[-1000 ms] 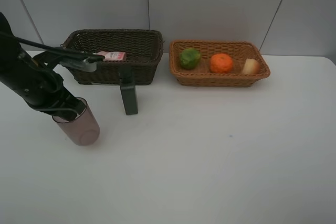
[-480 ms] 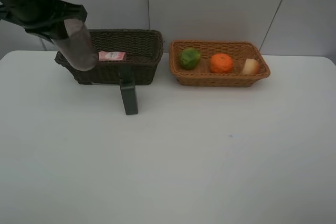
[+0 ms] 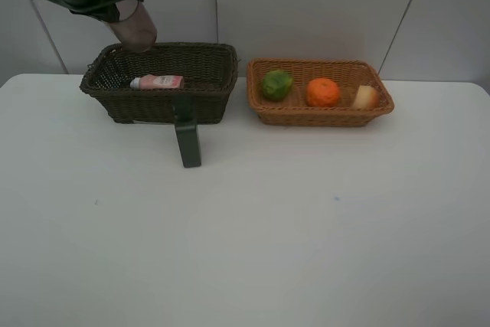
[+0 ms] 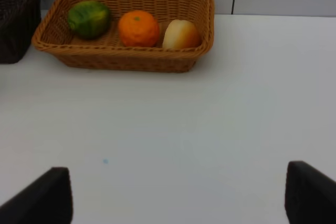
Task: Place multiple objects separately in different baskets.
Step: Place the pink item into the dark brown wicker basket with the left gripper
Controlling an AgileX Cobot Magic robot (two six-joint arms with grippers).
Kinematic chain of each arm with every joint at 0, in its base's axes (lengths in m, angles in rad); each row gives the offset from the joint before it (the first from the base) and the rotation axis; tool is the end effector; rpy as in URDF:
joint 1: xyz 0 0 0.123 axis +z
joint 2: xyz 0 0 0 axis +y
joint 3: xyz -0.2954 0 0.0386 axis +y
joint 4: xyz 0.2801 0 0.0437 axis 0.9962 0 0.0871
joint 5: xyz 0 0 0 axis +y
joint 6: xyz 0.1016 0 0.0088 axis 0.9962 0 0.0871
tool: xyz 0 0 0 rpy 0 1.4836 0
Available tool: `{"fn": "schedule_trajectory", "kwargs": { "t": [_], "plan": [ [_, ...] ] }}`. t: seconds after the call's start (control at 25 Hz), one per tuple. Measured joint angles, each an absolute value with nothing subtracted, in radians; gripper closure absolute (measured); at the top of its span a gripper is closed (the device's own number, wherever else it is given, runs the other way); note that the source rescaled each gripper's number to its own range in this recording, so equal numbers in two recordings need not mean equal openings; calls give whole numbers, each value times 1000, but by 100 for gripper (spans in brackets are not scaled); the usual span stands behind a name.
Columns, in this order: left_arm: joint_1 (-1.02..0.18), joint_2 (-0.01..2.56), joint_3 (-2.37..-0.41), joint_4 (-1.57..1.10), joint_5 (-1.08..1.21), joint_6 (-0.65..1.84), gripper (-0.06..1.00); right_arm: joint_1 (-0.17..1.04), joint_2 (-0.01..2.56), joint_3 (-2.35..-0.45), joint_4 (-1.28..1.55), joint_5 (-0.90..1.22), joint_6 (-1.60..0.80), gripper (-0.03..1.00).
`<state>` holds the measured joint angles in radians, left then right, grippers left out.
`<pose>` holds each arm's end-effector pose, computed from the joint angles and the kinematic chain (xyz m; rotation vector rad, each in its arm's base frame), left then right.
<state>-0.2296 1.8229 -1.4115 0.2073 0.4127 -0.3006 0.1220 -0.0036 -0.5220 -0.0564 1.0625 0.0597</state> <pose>0.4508 -0.0967 0.2597 0.0946 2.2961 -0.0803 0.0170 -0.0030 0.2946 -0.0594 2.0187 0.0481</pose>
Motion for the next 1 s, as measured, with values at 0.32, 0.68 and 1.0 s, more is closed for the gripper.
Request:
{"fn": "schedule_trajectory", "kwargs": {
  "t": [0.32, 0.68, 1.0],
  "plan": [
    [-277, 1977, -1411, 203, 193, -301, 94, 122, -4, -522, -56, 1062, 60, 24],
    [-318, 2147, -1411, 196, -68, -301, 94, 122, -4, -522, -56, 1062, 60, 24],
    [-338, 2211, -1411, 196, -116, -301, 94, 122, -4, -522, -56, 1062, 60, 24]
  ]
}}
